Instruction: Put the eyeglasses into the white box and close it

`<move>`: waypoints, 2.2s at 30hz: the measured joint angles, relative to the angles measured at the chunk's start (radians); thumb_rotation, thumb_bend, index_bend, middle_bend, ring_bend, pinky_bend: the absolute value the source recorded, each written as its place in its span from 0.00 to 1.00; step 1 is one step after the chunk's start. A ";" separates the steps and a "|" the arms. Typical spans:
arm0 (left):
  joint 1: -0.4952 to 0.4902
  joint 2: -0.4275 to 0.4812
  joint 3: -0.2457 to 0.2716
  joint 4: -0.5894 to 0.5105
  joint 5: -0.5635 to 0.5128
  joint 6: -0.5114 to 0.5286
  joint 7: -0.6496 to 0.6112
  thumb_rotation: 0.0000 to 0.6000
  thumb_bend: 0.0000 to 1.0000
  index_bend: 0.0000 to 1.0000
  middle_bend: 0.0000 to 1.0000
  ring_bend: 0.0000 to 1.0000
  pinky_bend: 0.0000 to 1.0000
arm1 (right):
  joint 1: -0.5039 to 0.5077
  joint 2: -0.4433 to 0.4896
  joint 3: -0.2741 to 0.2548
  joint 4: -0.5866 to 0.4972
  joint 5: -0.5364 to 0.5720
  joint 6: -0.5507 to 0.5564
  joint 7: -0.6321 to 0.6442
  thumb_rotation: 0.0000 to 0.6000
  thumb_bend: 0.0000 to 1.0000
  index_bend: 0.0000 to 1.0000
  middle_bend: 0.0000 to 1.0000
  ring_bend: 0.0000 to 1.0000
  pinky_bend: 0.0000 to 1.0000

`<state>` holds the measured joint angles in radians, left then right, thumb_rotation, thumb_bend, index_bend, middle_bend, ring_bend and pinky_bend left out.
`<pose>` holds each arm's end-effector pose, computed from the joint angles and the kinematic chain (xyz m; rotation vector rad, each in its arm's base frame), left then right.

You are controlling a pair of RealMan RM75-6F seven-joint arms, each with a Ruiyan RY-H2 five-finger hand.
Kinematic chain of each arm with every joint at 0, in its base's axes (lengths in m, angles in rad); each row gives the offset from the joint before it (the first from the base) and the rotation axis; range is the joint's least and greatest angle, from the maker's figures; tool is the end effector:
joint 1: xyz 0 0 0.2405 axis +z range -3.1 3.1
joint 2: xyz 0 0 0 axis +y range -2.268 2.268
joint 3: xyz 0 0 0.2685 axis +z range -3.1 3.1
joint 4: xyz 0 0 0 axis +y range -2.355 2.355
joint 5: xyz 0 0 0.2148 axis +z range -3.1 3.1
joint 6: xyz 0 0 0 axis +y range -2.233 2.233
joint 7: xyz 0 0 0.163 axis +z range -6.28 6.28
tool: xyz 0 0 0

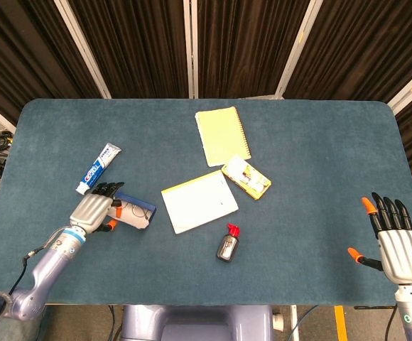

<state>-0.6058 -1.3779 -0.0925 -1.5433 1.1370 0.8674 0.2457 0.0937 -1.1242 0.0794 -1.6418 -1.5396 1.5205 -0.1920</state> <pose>-0.2335 0.3342 0.0025 -1.8726 -1.1060 -0.7195 -0.3046 -0.2093 0.1632 1.4307 -0.7131 0.8564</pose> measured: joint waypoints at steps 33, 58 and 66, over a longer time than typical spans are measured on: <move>-0.162 -0.107 -0.084 0.132 -0.294 -0.086 0.060 1.00 0.52 0.64 0.00 0.00 0.00 | 0.000 -0.004 0.003 0.006 0.011 -0.004 -0.007 1.00 0.00 0.00 0.00 0.00 0.00; -0.216 -0.174 -0.090 0.220 -0.314 -0.075 0.044 1.00 0.34 0.00 0.00 0.00 0.00 | 0.002 -0.005 0.005 0.009 0.020 -0.009 -0.008 1.00 0.00 0.00 0.00 0.00 0.00; -0.185 -0.137 -0.095 0.192 -0.203 -0.034 -0.036 1.00 0.26 0.00 0.00 0.00 0.00 | 0.000 -0.004 0.005 0.007 0.018 -0.003 -0.008 1.00 0.00 0.00 0.00 0.00 0.00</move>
<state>-0.7910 -1.5153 -0.1876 -1.3508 0.9341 0.8334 0.2100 0.0938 -1.1282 0.0842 -1.6348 -1.5218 1.5172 -0.2001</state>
